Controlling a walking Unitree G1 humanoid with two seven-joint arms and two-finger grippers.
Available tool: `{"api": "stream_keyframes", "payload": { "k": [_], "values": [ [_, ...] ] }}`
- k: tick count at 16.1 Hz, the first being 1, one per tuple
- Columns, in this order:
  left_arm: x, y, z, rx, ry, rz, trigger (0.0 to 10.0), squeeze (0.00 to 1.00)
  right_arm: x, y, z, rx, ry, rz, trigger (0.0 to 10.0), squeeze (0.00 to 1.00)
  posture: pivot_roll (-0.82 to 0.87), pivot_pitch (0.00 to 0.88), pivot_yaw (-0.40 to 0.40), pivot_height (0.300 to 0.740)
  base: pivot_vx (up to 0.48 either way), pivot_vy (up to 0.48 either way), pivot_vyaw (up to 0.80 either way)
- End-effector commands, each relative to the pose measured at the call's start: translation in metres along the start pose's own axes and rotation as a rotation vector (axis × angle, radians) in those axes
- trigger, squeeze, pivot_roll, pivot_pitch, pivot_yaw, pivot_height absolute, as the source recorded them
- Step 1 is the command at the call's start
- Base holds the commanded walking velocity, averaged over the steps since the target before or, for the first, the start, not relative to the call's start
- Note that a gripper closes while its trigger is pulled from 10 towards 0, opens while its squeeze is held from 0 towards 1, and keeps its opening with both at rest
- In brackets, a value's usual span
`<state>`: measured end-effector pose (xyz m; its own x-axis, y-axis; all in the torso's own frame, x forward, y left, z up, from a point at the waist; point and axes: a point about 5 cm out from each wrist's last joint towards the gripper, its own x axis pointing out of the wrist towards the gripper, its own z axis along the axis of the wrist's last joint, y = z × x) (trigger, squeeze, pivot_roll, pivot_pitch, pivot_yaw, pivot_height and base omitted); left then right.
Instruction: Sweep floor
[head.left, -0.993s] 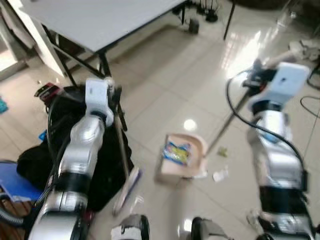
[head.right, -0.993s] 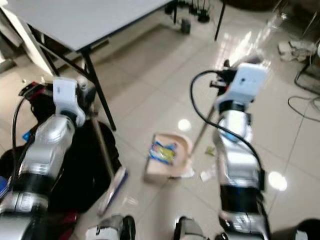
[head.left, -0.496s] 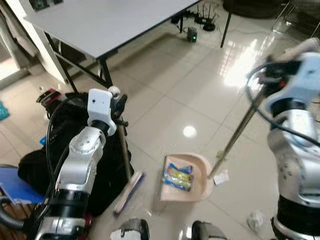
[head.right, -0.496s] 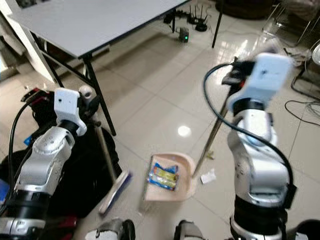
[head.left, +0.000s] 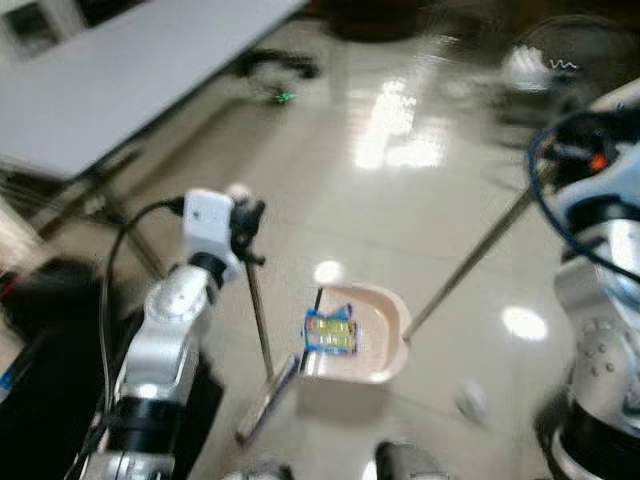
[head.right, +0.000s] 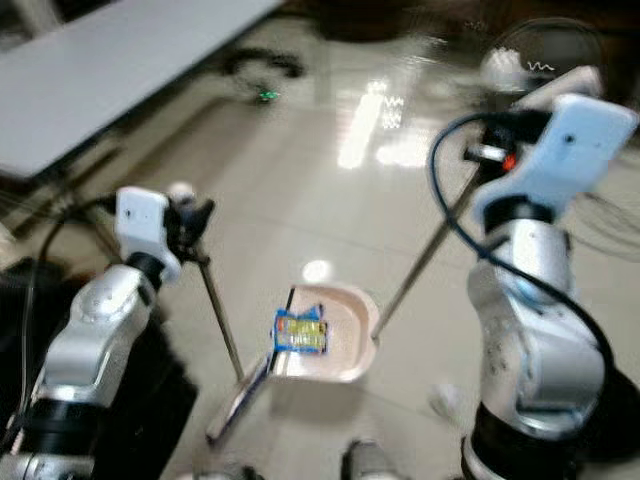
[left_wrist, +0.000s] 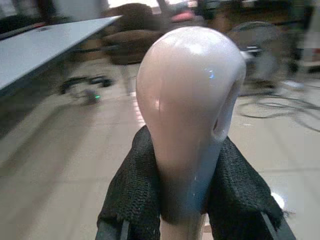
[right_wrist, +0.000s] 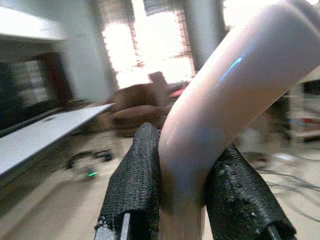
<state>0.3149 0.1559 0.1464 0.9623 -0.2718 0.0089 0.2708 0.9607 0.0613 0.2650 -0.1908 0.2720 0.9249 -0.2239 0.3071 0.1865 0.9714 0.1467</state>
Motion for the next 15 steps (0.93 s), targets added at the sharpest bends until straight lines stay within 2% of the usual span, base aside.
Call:
{"api": "stream_keyframes", "payload": {
  "k": [1, 4, 7, 11, 14, 15],
  "values": [
    [-0.002, 0.004, 0.009, 0.019, -0.032, 0.004, 10.0, 0.0, -0.004, 0.005, 0.012, 0.011, -0.05, 0.02, 10.0, 0.0, -0.08, 0.025, 0.09, 0.74, 0.0, 0.0, -0.8],
    [-0.001, 0.002, 0.009, 0.022, -0.03, -0.003, 10.0, 0.0, -0.004, 0.008, 0.015, -0.003, -0.047, 0.026, 10.0, 0.0, -0.08, 0.029, 0.089, 0.74, 0.0, 0.0, -0.8],
    [-0.002, -0.001, 0.009, 0.022, -0.029, -0.01, 10.0, 0.0, -0.005, 0.01, 0.015, -0.003, -0.037, 0.036, 10.0, 0.0, -0.08, 0.03, 0.089, 0.74, 0.0, -0.255, 0.0],
    [-0.003, -0.002, 0.008, 0.024, -0.019, -0.007, 10.0, 0.0, -0.001, 0.011, 0.023, 0.06, -0.063, 0.048, 10.0, 0.0, -0.08, 0.037, 0.085, 0.74, 0.0, -0.265, 0.0],
    [-0.004, -0.001, 0.007, 0.023, -0.013, 0.003, 10.0, 0.0, 0.0, 0.009, 0.026, 0.048, -0.082, 0.051, 10.0, 0.0, -0.07, 0.04, 0.086, 0.74, 0.0, -0.266, 0.0],
    [-0.004, -0.003, 0.006, 0.023, -0.011, 0.0, 10.0, 0.0, 0.001, 0.009, 0.028, 0.017, -0.086, 0.067, 10.0, 0.0, -0.07, 0.048, 0.087, 0.74, 0.0, -0.266, 0.0]
  ]
}}
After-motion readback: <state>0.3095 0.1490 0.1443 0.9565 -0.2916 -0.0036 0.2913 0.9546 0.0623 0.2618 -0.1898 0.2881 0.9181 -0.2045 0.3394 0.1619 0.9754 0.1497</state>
